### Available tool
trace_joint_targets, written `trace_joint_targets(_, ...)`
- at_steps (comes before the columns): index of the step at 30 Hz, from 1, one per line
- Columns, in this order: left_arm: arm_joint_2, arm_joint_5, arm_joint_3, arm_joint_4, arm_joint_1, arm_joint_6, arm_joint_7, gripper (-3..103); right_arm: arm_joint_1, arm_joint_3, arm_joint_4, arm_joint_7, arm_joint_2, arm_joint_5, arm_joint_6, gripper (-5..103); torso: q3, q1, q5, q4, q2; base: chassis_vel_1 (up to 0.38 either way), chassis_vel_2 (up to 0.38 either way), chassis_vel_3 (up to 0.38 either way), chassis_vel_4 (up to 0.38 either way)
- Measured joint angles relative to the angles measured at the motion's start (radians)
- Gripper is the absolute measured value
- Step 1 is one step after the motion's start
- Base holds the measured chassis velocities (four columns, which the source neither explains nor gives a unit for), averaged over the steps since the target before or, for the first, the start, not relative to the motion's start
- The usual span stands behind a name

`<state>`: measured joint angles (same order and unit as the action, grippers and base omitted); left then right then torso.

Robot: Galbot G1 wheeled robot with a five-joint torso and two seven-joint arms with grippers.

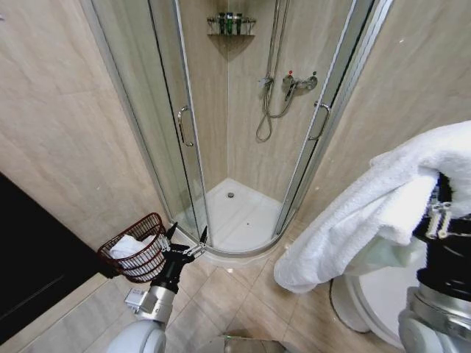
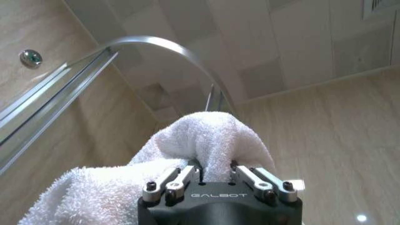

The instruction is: Discard the used towel into the hamper.

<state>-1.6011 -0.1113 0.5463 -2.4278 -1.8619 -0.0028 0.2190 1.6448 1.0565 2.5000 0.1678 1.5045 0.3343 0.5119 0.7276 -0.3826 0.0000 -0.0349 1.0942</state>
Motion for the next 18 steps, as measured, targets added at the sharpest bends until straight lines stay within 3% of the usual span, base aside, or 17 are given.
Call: trace_joint_targets(18,0.000,0.000,0.000,0.000,0.000,0.000,0.000,100,0.001,-0.004,0.000,0.001,-0.002,0.000,0.000,20,0.049,-0.041,0.0000,0.0000,0.090,0.000,0.000,0.000,0.000)
